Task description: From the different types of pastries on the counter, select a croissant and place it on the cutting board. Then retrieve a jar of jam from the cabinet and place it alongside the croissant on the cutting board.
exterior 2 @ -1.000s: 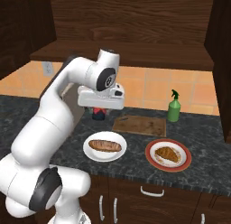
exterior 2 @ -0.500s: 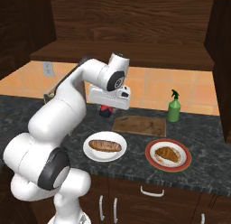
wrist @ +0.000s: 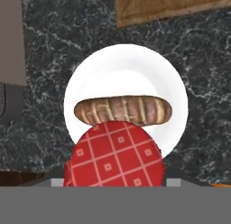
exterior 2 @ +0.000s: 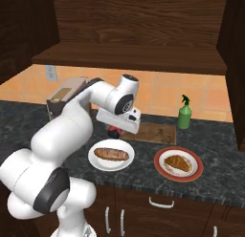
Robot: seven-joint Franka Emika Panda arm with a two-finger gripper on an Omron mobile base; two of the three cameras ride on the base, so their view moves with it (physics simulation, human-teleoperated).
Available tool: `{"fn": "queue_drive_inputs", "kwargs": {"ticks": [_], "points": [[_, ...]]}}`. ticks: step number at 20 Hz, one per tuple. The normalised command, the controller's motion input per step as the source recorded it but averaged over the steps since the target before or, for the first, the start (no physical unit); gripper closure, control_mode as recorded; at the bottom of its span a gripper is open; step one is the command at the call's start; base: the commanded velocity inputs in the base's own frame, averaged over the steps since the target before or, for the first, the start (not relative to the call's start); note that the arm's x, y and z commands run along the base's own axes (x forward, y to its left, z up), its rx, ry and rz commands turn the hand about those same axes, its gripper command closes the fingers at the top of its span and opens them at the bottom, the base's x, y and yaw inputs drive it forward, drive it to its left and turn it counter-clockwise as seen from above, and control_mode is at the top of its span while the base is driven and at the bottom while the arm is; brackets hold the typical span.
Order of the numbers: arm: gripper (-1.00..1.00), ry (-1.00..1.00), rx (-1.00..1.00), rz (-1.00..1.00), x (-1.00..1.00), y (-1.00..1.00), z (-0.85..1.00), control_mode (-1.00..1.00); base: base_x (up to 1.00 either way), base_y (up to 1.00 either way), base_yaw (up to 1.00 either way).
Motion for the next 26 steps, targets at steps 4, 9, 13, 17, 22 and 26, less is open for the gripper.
{"fn": "queue_drive_inputs", "kwargs": {"ticks": [4, 9, 13, 17, 22, 26], "points": [[1.00, -0.02, -0.04, -0.22, 1.00, 0.00, 0.00, -1.00, 0.00, 0.00, 0.00], [1.00, 0.10, 0.00, -0.01, 0.82, -0.26, -0.27, -1.00, 0.00, 0.00, 0.00], [1.00, 0.00, 0.00, -0.03, 0.75, -0.37, -0.01, -1.00, 0.00, 0.00, 0.00], [1.00, 0.00, -0.09, -0.04, -0.71, 0.03, -0.76, -1.00, 0.00, 0.00, 0.00], [1.00, 0.05, -0.19, -0.07, -0.77, 0.00, -0.82, -1.00, 0.00, 0.00, 0.00], [1.00, -0.24, 0.03, -0.08, 0.75, 0.00, 0.11, -1.00, 0.00, 0.00, 0.00]]}}
